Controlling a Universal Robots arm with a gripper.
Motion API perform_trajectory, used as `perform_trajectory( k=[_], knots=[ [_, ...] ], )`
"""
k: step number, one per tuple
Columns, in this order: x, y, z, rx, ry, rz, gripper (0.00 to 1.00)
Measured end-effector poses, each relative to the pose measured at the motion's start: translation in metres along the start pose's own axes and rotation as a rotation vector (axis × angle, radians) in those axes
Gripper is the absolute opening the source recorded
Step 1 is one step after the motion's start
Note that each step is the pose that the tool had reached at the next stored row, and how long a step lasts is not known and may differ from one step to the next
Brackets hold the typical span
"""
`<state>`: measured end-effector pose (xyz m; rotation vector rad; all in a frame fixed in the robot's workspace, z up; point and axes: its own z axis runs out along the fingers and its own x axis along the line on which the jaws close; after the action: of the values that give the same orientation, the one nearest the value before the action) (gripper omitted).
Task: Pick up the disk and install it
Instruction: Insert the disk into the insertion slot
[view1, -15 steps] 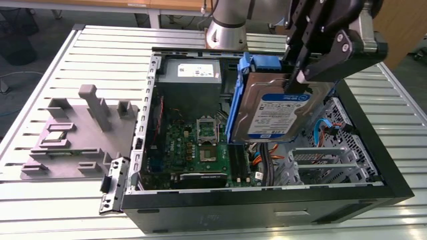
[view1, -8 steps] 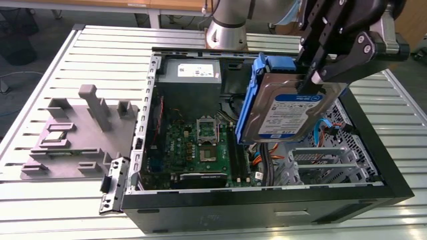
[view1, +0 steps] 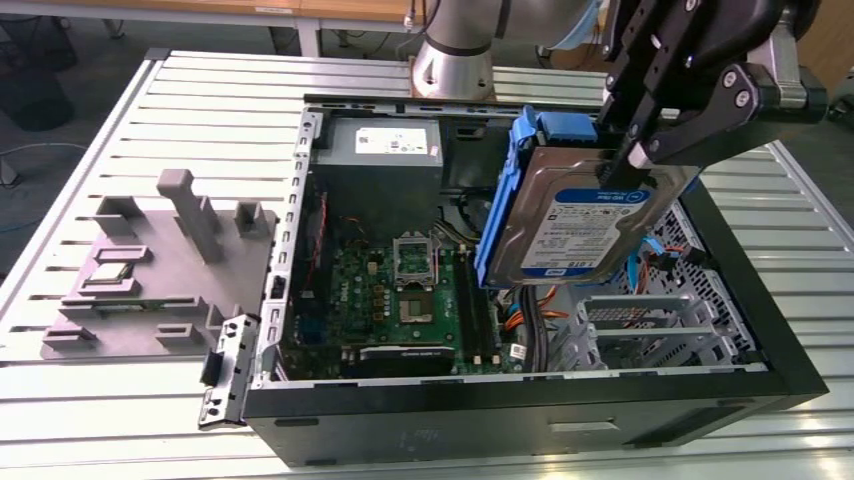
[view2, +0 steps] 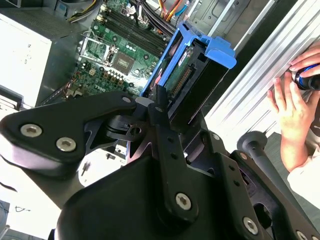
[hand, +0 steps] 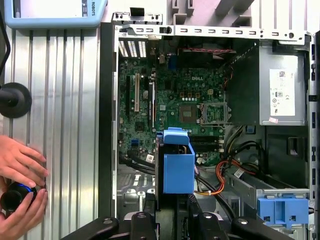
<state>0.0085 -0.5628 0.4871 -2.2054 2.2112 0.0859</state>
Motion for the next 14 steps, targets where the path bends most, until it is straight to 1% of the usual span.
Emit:
perform_trajectory(
  k=[3, 14],
  knots=[
    [0.0000, -0.0006, 0.0000, 0.0000, 0.0000, 0.000, 0.35],
    [0.0010, -0.0098, -0.0002, 0.0000, 0.0000, 0.000, 0.35]
  ],
)
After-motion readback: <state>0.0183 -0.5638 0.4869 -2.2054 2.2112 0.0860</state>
